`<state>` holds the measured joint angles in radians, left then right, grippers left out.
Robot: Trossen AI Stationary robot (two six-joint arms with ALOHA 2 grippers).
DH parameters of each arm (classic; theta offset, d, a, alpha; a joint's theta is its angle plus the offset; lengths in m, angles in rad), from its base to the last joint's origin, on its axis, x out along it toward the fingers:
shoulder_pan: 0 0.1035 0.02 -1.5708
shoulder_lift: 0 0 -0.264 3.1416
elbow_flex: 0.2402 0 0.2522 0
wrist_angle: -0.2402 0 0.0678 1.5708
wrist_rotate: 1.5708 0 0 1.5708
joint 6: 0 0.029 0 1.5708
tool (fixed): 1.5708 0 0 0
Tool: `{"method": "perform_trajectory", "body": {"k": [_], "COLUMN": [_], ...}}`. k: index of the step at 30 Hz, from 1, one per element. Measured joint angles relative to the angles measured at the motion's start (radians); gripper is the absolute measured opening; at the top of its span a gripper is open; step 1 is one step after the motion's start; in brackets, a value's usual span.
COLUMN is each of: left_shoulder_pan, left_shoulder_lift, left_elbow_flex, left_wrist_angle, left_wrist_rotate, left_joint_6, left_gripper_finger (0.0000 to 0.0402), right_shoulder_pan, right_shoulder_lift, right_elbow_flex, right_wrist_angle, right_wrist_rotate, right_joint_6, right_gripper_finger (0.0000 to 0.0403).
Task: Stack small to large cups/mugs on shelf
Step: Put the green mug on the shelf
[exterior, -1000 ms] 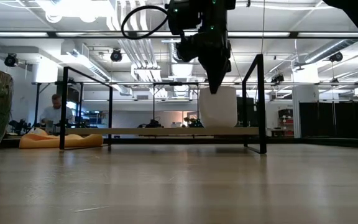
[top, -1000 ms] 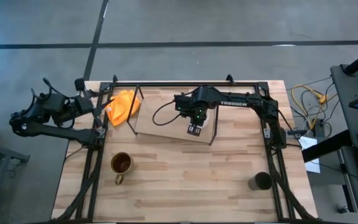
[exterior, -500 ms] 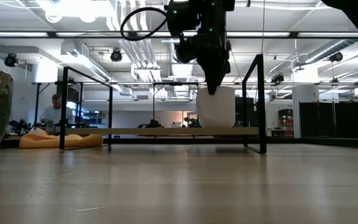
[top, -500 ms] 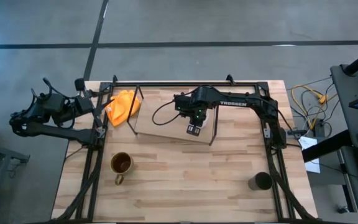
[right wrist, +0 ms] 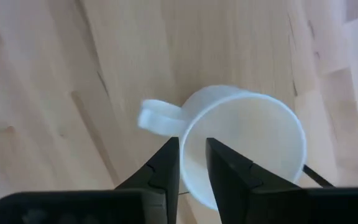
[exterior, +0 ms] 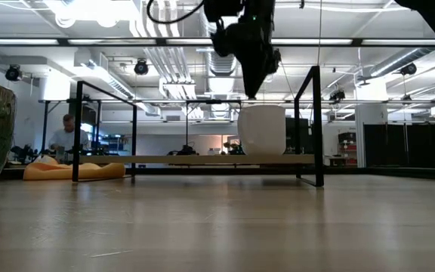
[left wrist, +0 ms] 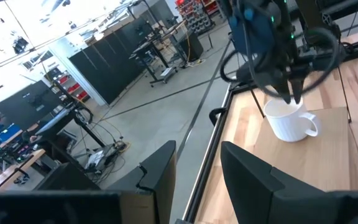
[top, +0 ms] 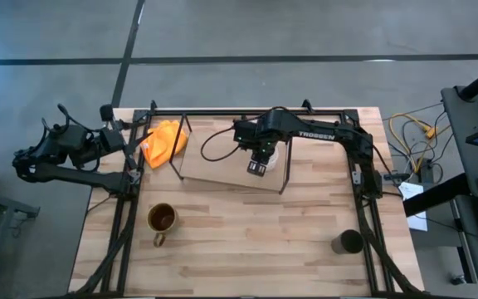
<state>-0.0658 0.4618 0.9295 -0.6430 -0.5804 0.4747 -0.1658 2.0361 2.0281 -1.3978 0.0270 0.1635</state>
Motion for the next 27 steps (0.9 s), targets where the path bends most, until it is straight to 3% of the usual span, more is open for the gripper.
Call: {"method": "perform_trajectory", "body": {"k": [7, 11, 13, 22, 27], "left_shoulder_pan": [0.000, 0.000, 0.000, 0.000, 0.000], "left_shoulder_lift": [0.000, -0.001, -0.001, -0.002, 0.004], "left_elbow_flex": [0.000, 0.000, 0.000, 0.000, 0.000], "left_wrist_angle": [-0.042, -0.082, -0.089, -0.085, -0.082], "left_wrist_rotate": [0.000, 0.002, 0.002, 0.002, 0.004], "left_joint_6": [0.000, -0.047, -0.062, -0.077, -0.115], "left_gripper_finger": [0.0115, 0.0115, 0.0115, 0.0115, 0.0114], "right_shoulder_pan": [0.048, 0.112, 0.156, 0.374, 0.487], "right_shoulder_lift": [-0.006, -0.058, -0.083, -0.215, -0.309], "right_elbow_flex": [0.133, 0.127, 0.111, 0.017, -0.089], "right_wrist_angle": [-0.176, -0.168, -0.174, -0.173, -0.174], "right_wrist_rotate": [-0.021, -0.149, -0.161, 0.103, 0.309], "right_joint_6": [0.116, 0.182, 0.220, 0.541, 0.742], "right_gripper_finger": [0.0073, 0.0070, 0.0069, 0.0068, 0.0068]}}
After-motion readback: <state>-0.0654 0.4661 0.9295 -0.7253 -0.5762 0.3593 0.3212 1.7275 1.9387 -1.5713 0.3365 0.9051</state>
